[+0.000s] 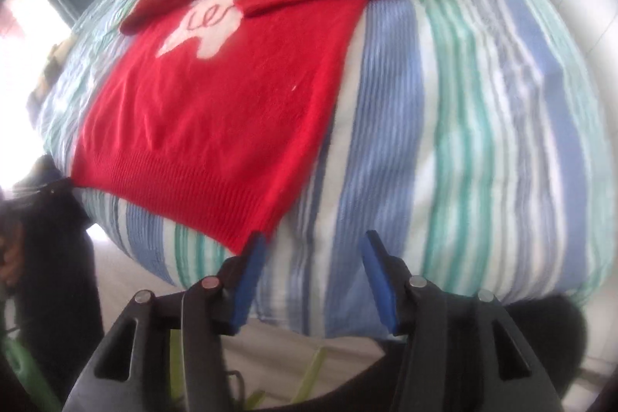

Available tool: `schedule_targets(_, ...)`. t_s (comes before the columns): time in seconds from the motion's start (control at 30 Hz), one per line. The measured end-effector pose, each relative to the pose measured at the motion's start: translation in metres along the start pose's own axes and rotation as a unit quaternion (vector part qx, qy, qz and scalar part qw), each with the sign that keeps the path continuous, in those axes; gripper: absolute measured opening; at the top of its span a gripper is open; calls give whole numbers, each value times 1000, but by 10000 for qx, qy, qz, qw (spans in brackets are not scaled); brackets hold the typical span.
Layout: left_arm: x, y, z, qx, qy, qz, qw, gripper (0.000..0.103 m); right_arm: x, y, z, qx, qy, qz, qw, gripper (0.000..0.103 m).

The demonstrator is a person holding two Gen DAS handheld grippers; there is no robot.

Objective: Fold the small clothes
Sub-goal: 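Open both grippers and release the sweater hem onto the bed, then grasp a sleeve cuff with the right gripper and pull it outward straight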

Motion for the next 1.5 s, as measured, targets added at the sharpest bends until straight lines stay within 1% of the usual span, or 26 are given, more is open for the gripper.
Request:
schedule_targets(0.03,-7,-7,5,-123,34,-161,9998,79,-12,-14,-4,-244,292,-189,9991,53)
schedule_targets(0.07,-13,-15,8,-238,71,-318,9992,79,-22,-30,-6,-497,520,-380,9967,58)
schedule_targets(0.1,-17,-22,11,-346,100,-470,9982,79,-28,-48,-3,-715,632,-570,9938,62)
schedule_targets(0.17,-20,-33,11,-497,135,-549,9972,79,-33,-88,13,-1070,527,-928,9885,63)
schedule_targets(0.23,-21,-38,6,-587,243,-573,9963,79,-20,-124,45,-1429,164,-1135,9831,64)
schedule_targets(0.3,-22,-38,-7,-595,330,-587,9960,79,4,-151,74,-1693,-303,-1136,9785,64)
schedule_targets(0.33,-24,-33,-13,-559,331,-583,9962,79,21,-161,91,-1816,-436,-1078,9765,64)
schedule_targets(0.4,-21,-29,-19,-509,225,-548,9969,79,56,-180,115,-1980,-428,-983,9743,64)
schedule_targets(0.47,-16,-18,-16,-497,136,-415,9978,79,96,-193,124,-1985,-284,-761,9767,63)
schedule_targets(0.5,-14,-13,-12,-518,100,-340,9980,79,112,-194,120,-1883,-201,-633,9799,54)
schedule_targets(0.53,-14,-8,-7,-552,70,-288,9980,79,121,-198,115,-1693,-246,-582,9835,43)
schedule_targets(0.57,-14,-3,-2,-594,42,-254,9979,79,120,-201,104,-1433,-306,-644,9871,19)
schedule_targets(0.6,-15,1,4,-638,20,-232,9977,79,112,-207,91,-1110,-395,-722,9904,7)
schedule_targets(0.67,-17,6,12,-721,23,-207,9972,79,82,-216,52,-434,-519,-1059,9921,7)
schedule_targets(0.7,-17,7,15,-751,44,-198,9970,79,64,-219,27,-150,-479,-1258,9908,7)
schedule_targets(0.77,-18,6,15,-764,89,-193,9968,79,26,-218,-36,439,-317,-1605,9855,7)
schedule_targets(0.83,-19,3,9,-696,117,-214,9973,79,-7,-209,-104,1047,-53,-1872,9767,7)
schedule_targets(0.93,-20,-9,-10,-546,206,-266,9979,79,-38,-187,-195,1788,407,-2004,9624,7)
schedule_targets(1.0,-20,-17,-28,-423,349,-269,9981,79,-44,-171,-240,2226,565,-1947,9536,7)
schedule_targets(1.03,-21,-22,-38,-341,412,-271,9982,79,-43,-164,-256,2403,571,-1912,9500,7)
schedule_targets(1.13,-27,-30,-63,-19,445,-326,9985,79,-30,-142,-286,2945,371,-1805,9377,7)
schedule_targets(1.2,-33,-33,-72,142,415,-381,9983,79,-20,-127,-301,3312,209,-1753,9269,7)
schedule_targets(1.23,-35,-34,-75,192,407,-408,9982,79,-16,-120,-306,3456,199,-1726,9222,7)
schedule_targets(1.33,-36,-31,-72,248,312,-429,9983,79,-3,-93,-320,3855,148,-1641,9079,7)
schedule_targets(1.4,-32,-27,-66,225,254,-365,9988,79,6,-79,-331,4115,117,-1574,8976,7)
schedule_targets(1.5,-23,-19,-55,122,185,-218,9995,79,17,-67,-339,4412,-85,-1556,8838,6)
Point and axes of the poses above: each gripper's, at about its wrist camera, not at the fingertips, and x roughly the way its jaws point, z to its left, y to its underside, the point moved 8 cm from there along x, roughly the way its jaws point, and after that the axes turned 7 degrees about x, right-handed, at the moved point
